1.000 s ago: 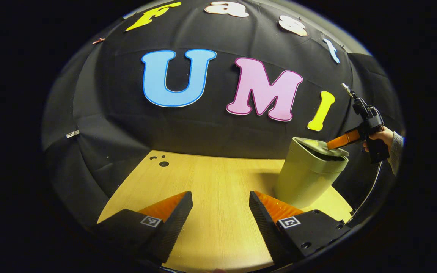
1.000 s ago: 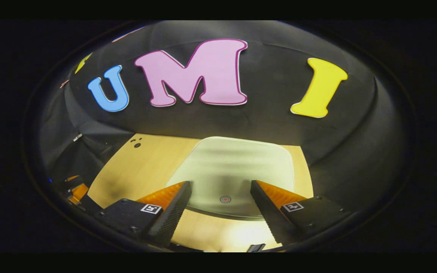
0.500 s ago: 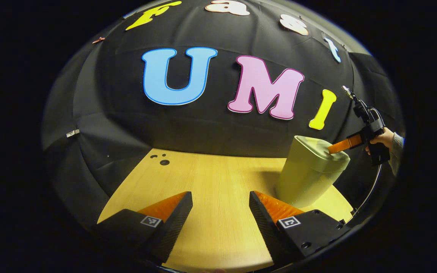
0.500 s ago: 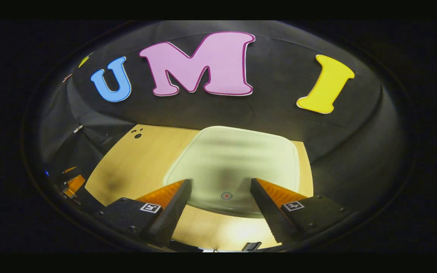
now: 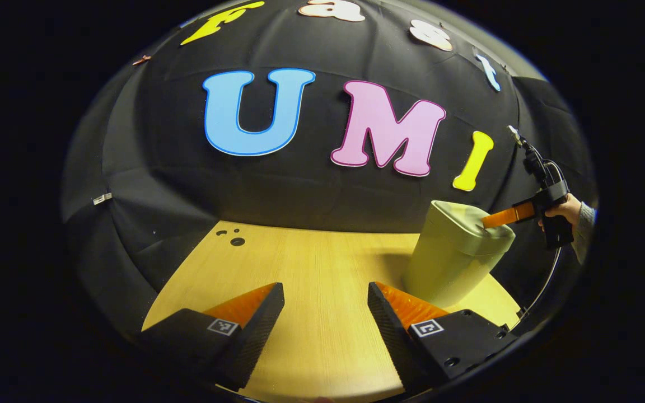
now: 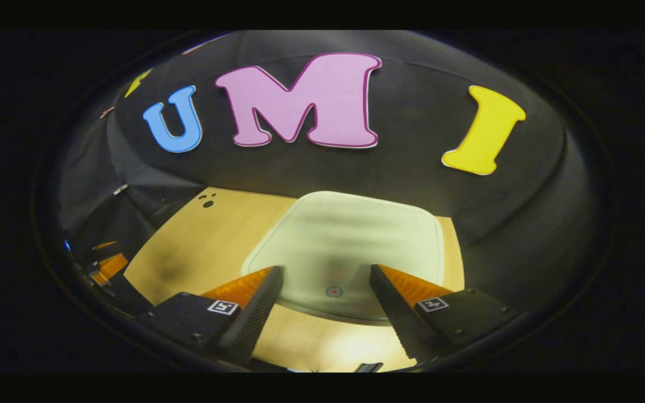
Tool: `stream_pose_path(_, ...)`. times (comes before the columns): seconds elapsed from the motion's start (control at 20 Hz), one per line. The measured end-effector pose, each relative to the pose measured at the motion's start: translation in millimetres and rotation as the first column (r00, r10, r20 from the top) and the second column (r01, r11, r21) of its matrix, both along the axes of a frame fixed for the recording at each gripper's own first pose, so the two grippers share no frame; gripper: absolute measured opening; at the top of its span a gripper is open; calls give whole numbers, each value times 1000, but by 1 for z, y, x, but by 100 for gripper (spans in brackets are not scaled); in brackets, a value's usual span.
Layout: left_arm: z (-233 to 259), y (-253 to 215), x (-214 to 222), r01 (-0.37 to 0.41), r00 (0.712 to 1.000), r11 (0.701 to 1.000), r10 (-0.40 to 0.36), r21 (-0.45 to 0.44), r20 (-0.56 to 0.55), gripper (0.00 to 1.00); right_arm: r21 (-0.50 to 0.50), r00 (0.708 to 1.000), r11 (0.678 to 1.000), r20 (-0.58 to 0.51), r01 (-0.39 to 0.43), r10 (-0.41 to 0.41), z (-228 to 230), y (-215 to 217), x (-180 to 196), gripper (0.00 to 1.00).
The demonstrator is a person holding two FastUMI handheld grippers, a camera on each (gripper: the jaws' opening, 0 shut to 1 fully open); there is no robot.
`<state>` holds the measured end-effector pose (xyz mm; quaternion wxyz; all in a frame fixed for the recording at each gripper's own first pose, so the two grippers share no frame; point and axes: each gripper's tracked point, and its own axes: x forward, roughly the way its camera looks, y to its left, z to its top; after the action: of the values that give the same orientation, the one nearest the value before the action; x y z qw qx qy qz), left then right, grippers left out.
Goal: Press the lid of the desktop garbage bin to open it, pick up the crumpled paper on the desktop and throw it into the bin, then pick up the pop can on the desktop and drop it into the bin, and finally close the garbage bin lid.
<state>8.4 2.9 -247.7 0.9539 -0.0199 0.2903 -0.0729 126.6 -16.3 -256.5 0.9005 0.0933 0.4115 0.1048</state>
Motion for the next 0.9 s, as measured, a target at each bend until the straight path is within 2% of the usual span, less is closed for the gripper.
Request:
stream_pose_path(0.2, -1, -1, -2, -2, 1000, 1000, 2, -6, -5, 96, 17, 999, 999, 38, 29, -29, 9, 1, 2, 99)
stream_pose_path(0.45, 4, -2, -1, -2, 1000, 1000, 2, -6, 7, 96, 20, 985, 997, 155, 71, -73, 37, 0, 3, 99)
stream_pose_path(0.9, 11, -11, 0, 13, 1000, 1000, -13, -7, 21, 96, 82, 950, 995, 303, 53, -76, 84, 29, -26, 98)
